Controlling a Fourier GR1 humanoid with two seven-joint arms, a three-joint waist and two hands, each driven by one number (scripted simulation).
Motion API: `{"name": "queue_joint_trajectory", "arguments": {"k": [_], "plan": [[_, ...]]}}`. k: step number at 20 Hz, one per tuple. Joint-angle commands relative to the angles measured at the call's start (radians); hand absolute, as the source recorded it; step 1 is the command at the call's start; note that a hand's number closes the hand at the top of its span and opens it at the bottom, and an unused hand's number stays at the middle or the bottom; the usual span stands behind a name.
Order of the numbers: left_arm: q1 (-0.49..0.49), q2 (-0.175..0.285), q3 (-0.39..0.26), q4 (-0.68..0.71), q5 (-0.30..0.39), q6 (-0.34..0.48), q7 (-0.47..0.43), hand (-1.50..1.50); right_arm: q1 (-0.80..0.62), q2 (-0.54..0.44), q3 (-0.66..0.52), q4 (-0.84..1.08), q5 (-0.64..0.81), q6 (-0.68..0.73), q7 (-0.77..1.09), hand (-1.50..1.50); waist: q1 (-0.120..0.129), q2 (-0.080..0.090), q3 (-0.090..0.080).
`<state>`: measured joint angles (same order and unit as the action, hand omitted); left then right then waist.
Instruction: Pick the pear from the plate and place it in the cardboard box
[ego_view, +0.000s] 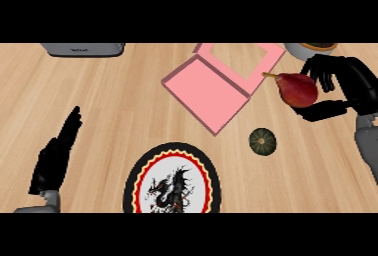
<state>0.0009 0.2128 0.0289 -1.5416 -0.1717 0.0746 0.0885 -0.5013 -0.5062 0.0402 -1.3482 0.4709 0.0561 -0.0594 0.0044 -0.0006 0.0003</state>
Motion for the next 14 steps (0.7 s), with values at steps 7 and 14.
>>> {"name": "queue_joint_trajectory", "arguments": {"k": [7,14], "plan": [[0.05,-0.019,-0.004,-0.05,-0.017,-0.006,-0.019,0.0,-0.258,0.139,0.002,0.057,-0.005,0.06,0.12,1.5,0.009,0.001,0.0],[0.014,-0.025,-0.009,-0.054,-0.015,-0.027,0.02,0.0,-0.46,0.243,0.032,0.302,0.086,0.025,0.157,1.5,0.018,0.005,0.0]]}}
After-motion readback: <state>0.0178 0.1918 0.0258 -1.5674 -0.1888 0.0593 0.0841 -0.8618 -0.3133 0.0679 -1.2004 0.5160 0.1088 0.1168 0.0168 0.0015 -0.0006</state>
